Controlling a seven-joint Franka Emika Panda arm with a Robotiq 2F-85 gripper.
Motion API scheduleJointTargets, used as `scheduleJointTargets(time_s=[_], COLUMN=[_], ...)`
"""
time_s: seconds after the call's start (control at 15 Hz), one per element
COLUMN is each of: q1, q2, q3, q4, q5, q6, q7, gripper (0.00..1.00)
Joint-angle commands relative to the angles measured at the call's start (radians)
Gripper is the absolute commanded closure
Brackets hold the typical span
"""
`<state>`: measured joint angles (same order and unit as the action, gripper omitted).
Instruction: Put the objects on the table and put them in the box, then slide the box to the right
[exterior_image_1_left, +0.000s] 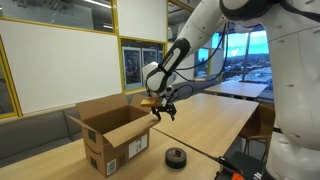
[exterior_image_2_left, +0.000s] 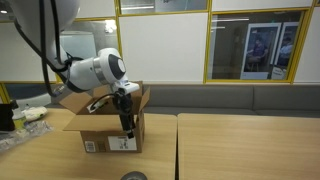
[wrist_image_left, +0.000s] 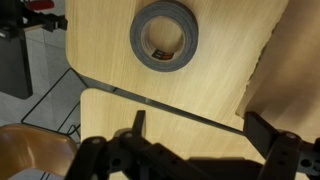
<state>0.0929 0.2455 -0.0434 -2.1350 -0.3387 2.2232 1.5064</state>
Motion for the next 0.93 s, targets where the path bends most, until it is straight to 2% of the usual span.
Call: scheduleJointTargets(time_s=[0.0, 0.6, 0.87], q1=[-0.02, -0.068, -0.095], q2=[0.001, -0.076, -0.074], q3=[-0.01, -0.073, -0.066], q4=[-0.019, -0.099, -0.133], q5=[0.072, 0.122, 0.214], q6=[0.01, 0.012, 0.05], q7=[-0.005, 0.053, 0.038], gripper=[0.0, 0.0, 0.0])
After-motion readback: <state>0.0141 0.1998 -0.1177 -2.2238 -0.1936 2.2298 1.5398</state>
